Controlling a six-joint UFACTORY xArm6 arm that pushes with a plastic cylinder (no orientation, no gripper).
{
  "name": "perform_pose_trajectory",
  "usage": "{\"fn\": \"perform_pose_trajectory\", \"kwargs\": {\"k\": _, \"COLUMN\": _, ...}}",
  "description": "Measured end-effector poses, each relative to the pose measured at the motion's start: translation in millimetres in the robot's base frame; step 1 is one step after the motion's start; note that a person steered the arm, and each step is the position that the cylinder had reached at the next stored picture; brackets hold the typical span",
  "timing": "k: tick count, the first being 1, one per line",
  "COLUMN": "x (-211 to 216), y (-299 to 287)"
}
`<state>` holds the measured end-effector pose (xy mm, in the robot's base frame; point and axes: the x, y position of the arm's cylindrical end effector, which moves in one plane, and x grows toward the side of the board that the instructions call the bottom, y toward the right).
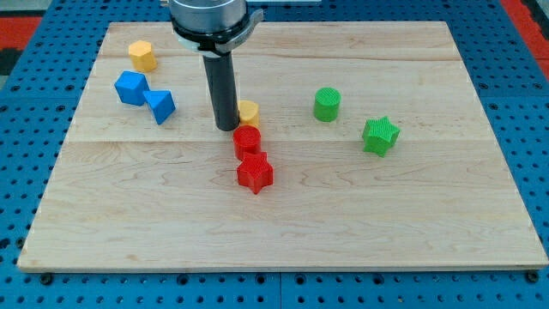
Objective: Move the yellow hexagon top left to the yellow heart
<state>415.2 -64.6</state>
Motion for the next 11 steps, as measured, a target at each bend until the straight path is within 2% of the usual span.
{"fn": "perform_pose_trajectory", "kwargs": {"k": 1, "x": -27, "y": -10}}
{"fn": "perform_pose_trajectory", "kwargs": {"k": 2, "x": -96, "y": -42}}
{"fn": "perform_pose_trajectory", "kwargs": {"k": 3, "x": -185, "y": -44}}
{"fn": "perform_pose_trajectory", "kwargs": {"k": 4, "x": -211, "y": -128}}
{"fn": "perform_pose_trajectory", "kwargs": {"k": 5, "x": -193, "y": -240}}
{"fn": "perform_pose_trajectory", "kwargs": {"k": 6, "x": -138, "y": -207}}
{"fn": "perform_pose_trajectory", "kwargs": {"k": 7, "x": -108, "y": -144}}
{"fn": "perform_pose_trajectory", "kwargs": {"k": 8, "x": -146, "y": -169}}
{"fn": "perform_pose_trajectory", "kwargs": {"k": 9, "x": -154, "y": -139}}
{"fn": "perform_pose_trajectory", "kwargs": {"k": 10, "x": -117, "y": -73}}
{"fn": "perform_pose_trajectory", "kwargs": {"k": 11, "x": -120, "y": -69}}
